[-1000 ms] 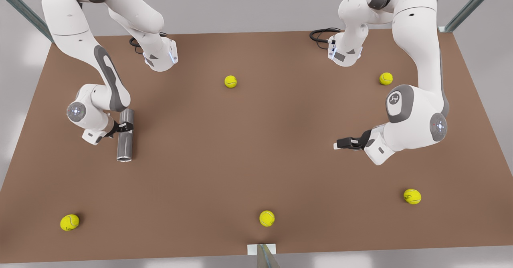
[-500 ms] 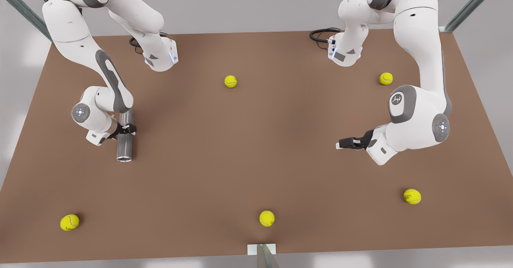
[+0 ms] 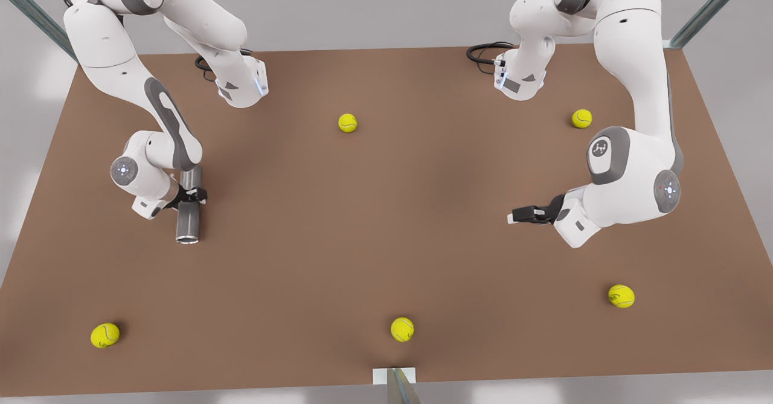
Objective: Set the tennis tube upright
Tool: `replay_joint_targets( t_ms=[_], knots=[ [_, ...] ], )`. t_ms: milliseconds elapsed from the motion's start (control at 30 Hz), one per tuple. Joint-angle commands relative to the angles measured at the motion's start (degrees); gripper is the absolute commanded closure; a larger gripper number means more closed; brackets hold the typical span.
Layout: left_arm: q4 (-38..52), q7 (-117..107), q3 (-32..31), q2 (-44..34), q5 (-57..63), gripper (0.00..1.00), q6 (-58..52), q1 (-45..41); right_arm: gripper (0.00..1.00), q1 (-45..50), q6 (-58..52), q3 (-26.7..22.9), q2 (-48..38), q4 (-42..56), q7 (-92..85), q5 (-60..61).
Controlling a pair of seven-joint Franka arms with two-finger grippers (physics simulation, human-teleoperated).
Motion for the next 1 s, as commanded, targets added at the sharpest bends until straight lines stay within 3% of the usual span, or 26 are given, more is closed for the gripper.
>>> replay_joint_targets(
  t_ms=[0,633,967],
  knots=[
    [0.0,0.0,-0.1,0.0,0.0,0.0,0.0,0.0,0.14,-0.1,0.0,0.0,0.0,0.0,0.0,0.0],
    [0.8,0.2,-0.2,-0.3,0.4,0.0,0.1,1.0,0.2,-0.1,0.4,0.0,0.1,-0.1,0.8,0.1],
    [0.7,0.4,-0.4,-2.2,2.4,0.0,-6.2,1.8,0.22,-0.1,0.2,0.0,-0.1,-0.1,0.8,0.1]
  ],
)
